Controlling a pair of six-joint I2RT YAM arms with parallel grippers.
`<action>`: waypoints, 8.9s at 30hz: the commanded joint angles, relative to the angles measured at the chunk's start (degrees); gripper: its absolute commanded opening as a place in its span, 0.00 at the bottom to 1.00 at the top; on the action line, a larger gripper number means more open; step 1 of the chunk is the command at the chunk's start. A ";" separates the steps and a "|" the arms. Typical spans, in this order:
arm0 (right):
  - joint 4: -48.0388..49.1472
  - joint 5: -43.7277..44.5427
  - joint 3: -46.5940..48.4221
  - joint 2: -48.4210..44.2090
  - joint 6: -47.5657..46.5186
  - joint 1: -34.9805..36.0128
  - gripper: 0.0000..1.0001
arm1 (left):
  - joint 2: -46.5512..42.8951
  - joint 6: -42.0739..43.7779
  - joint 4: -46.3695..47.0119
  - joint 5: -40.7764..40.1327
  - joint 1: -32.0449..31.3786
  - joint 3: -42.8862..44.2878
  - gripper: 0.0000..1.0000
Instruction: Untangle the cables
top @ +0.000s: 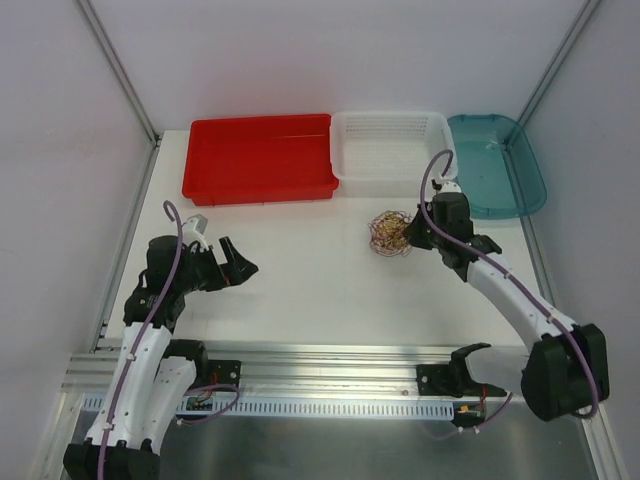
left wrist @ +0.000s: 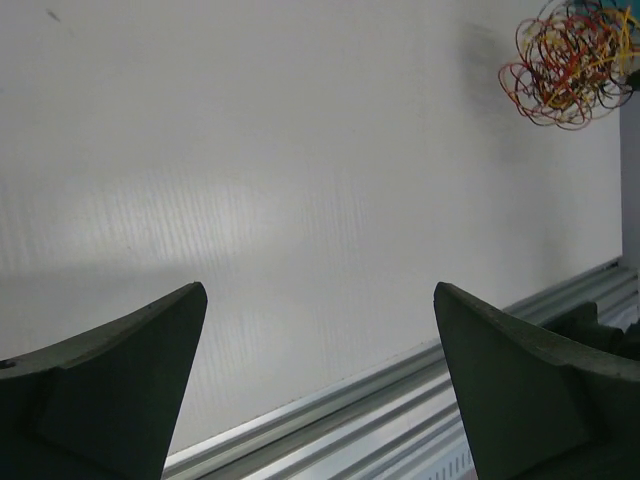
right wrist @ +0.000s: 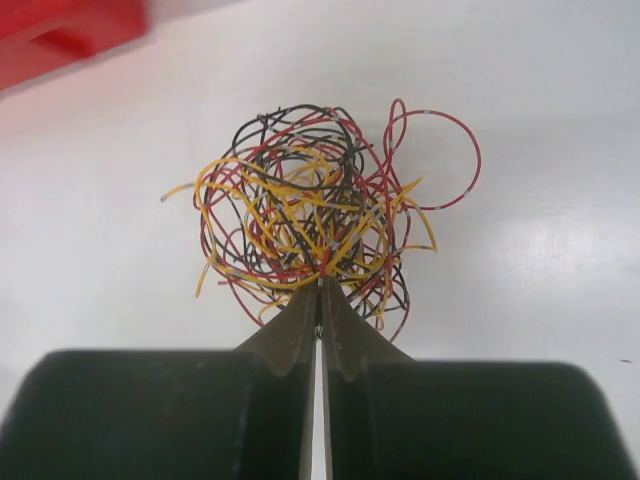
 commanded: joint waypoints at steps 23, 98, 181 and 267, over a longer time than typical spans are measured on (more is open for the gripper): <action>12.29 -16.19 -13.65 -2.78 2.27 25.89 0.01 | 48.65 -16.92 21.51 -36.59 -53.59 18.98 0.78; -8.19 11.06 -6.62 2.06 13.61 39.43 0.29 | 21.52 -36.96 17.47 -37.38 -50.34 -3.51 0.10; -19.81 10.00 -1.25 -19.47 7.07 31.86 0.70 | 9.54 -5.76 14.39 -7.75 -26.50 1.41 0.94; -24.18 10.27 -9.61 -19.56 -3.44 20.73 0.01 | 30.30 -1.72 10.02 -18.48 -22.92 21.36 0.00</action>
